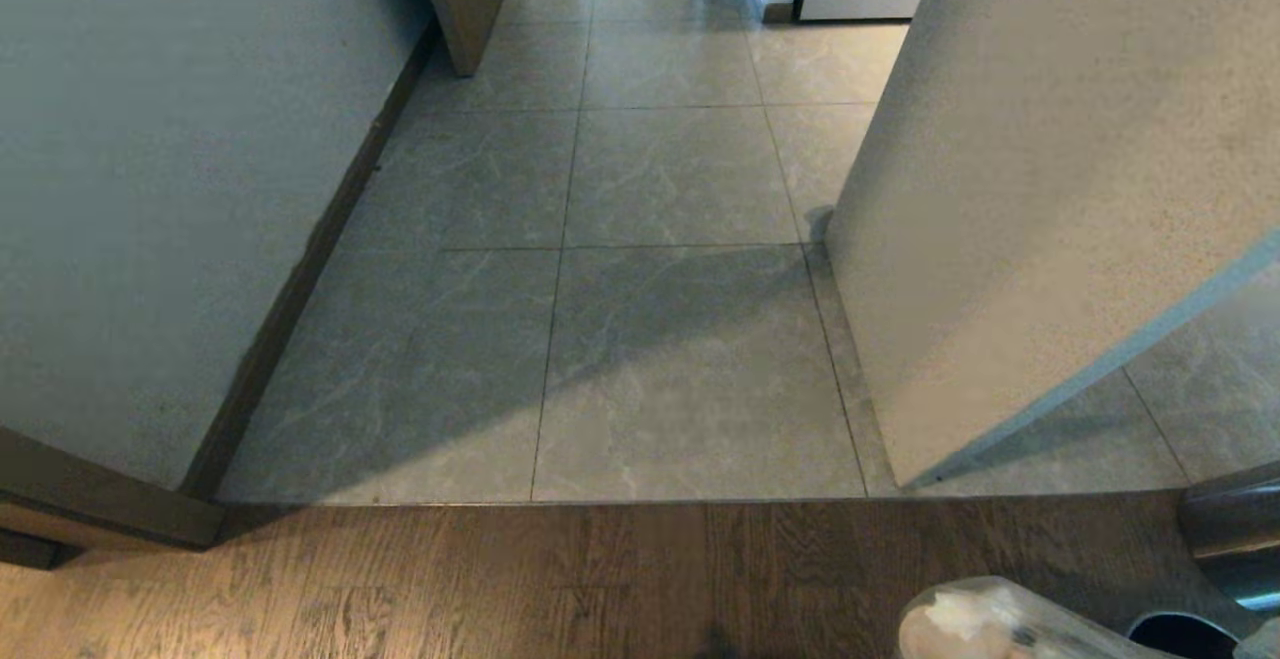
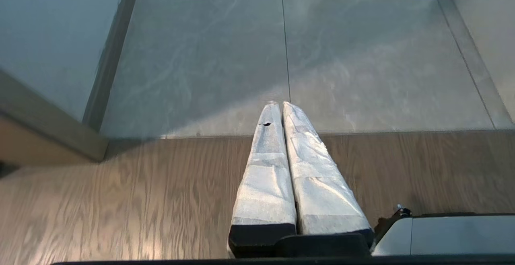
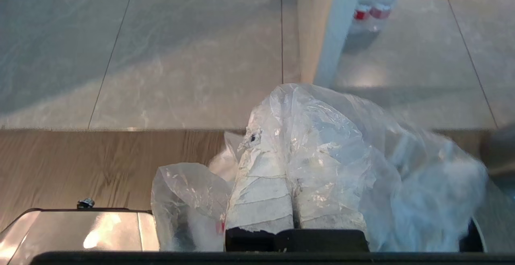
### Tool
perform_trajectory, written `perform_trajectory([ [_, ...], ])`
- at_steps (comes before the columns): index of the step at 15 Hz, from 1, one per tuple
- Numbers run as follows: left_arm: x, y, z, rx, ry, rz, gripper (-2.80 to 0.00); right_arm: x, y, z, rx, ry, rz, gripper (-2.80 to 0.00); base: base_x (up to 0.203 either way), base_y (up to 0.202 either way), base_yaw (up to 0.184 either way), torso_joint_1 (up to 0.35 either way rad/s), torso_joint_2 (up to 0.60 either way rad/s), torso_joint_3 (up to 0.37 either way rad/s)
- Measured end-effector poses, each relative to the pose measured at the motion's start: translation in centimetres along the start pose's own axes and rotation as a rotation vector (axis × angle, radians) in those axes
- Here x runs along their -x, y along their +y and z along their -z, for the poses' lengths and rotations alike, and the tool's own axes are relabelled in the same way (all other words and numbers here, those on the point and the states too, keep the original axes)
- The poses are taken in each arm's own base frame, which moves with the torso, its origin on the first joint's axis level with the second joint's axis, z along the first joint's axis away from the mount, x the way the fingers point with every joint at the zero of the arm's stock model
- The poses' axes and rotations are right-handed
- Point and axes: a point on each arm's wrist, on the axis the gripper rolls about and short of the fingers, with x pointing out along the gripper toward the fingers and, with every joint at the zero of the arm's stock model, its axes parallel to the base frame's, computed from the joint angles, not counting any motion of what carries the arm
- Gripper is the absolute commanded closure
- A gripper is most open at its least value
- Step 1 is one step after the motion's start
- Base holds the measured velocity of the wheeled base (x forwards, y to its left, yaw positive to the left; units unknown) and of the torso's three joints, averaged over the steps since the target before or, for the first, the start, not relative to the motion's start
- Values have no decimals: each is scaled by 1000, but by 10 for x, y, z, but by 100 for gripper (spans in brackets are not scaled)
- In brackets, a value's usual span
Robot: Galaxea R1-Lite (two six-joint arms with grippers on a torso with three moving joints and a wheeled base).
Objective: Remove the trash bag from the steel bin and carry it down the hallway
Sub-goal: Put the trash bag at the door
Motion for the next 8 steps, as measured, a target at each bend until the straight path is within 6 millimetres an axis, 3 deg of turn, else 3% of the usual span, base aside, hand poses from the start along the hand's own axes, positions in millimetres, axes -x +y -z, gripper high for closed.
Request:
perform_trajectory([
  [8, 0, 0, 0, 0, 0, 0, 0, 0, 0, 0, 0, 0, 0, 0, 187, 0, 1, 2, 4, 3],
])
